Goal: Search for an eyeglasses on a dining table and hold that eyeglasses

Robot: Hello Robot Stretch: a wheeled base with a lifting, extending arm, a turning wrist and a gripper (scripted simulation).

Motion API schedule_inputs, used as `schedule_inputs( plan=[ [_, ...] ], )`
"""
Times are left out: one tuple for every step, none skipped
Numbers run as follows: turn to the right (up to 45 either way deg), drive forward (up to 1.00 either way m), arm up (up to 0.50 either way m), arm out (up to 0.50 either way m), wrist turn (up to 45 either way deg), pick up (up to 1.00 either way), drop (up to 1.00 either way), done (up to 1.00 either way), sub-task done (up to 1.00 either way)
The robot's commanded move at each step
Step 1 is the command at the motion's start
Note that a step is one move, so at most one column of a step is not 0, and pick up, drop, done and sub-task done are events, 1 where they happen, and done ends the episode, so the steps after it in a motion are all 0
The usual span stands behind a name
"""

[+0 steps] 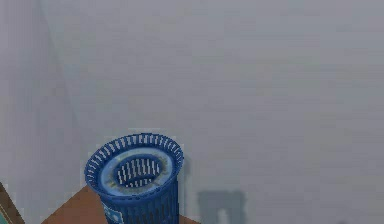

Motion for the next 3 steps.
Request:
schedule_inputs(
  plan=[
    [0.0,0.0,0.0,0.0,24.0,0.0,0.0,0.0,0.0],
    [0.0,0.0,-0.3,0.0,0.0,0.0,0.0,0.0,0.0],
    [0.0,0.0,0.0,0.0,0.0,1.0,0.0,0.0,0.0]
  ],
)
